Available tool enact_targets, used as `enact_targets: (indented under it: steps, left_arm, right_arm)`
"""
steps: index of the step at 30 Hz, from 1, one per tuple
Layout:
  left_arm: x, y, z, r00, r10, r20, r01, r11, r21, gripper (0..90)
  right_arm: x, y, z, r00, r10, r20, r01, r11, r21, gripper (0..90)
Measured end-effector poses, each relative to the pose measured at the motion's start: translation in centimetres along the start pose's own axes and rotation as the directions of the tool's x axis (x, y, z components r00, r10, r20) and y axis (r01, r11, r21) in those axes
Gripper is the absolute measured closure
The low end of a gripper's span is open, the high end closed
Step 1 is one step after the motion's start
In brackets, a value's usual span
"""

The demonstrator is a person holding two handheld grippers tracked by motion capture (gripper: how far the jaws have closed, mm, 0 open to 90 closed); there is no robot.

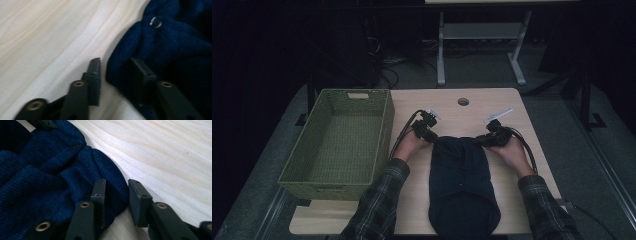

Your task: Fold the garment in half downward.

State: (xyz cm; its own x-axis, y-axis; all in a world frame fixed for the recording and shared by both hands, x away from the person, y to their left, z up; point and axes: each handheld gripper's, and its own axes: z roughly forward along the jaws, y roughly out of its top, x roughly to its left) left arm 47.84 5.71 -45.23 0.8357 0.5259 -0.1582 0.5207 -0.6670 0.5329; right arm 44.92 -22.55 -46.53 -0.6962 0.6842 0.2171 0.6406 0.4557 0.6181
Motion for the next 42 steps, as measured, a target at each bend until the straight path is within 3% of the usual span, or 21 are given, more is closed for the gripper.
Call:
enact_targets:
  steps: [6, 9, 14, 19, 23, 28, 30, 32, 42]
  left_arm:
    - [-0.4, 0.2, -0.1, 1.0, 0.004, -0.004, -0.004, 0.9999, 0.011, 78.0]
    - [-0.6, 0.3, -0.3, 0.9994, -0.025, -0.023, 0.025, 0.9996, 0.01, 79.7]
    - [-0.8, 0.6, -1.0, 0.999, -0.016, -0.042, 0.016, 0.9999, -0.004, 80.7]
    - [-1.2, 1.3, -2.5, 0.9976, -0.002, -0.069, -0.001, 0.9994, -0.035, 80.9]
    - [-1.7, 2.1, -4.0, 0.996, 0.015, -0.089, -0.021, 0.9974, -0.069, 80.9]
    - [-2.1, 2.8, -5.1, 0.9938, 0.032, -0.106, -0.041, 0.9957, -0.083, 80.9]
    - [-2.2, 2.9, -5.3, 0.9932, 0.036, -0.111, -0.045, 0.9956, -0.082, 81.0]
    - [-2.3, 3.2, -6.3, 0.9917, 0.038, -0.123, -0.051, 0.9933, -0.104, 81.0]
    - [-2.8, 4.8, -9.4, 0.9851, 0.052, -0.164, -0.077, 0.9857, -0.15, 81.0]
  right_arm:
    - [0.0, -0.2, 0.0, 0.9997, 0.014, -0.019, -0.014, 1.0, -0.014, 78.1]
    - [0.4, -0.2, -0.1, 1.0, -0.007, 0.005, 0.007, 1.0, -0.012, 79.8]
    - [0.7, 0.2, -0.5, 0.9991, -0.025, 0.034, 0.025, 1.0, -0.002, 80.5]
    - [1.0, 1.3, -1.9, 0.9976, -0.041, 0.056, 0.042, 0.999, -0.012, 80.6]
    - [1.2, 1.6, -3.1, 0.9961, -0.042, 0.077, 0.046, 0.998, -0.049, 80.5]
    - [1.4, 2.0, -4.2, 0.9958, -0.035, 0.084, 0.042, 0.996, -0.078, 80.5]
    - [1.5, 2.2, -4.4, 0.9957, -0.04, 0.083, 0.045, 0.997, -0.065, 80.5]
    - [1.9, 3.1, -5.4, 0.9924, -0.066, 0.103, 0.075, 0.994, -0.083, 80.5]
    - [2.8, 5.2, -7.8, 0.9844, -0.111, 0.136, 0.129, 0.984, -0.126, 80.6]
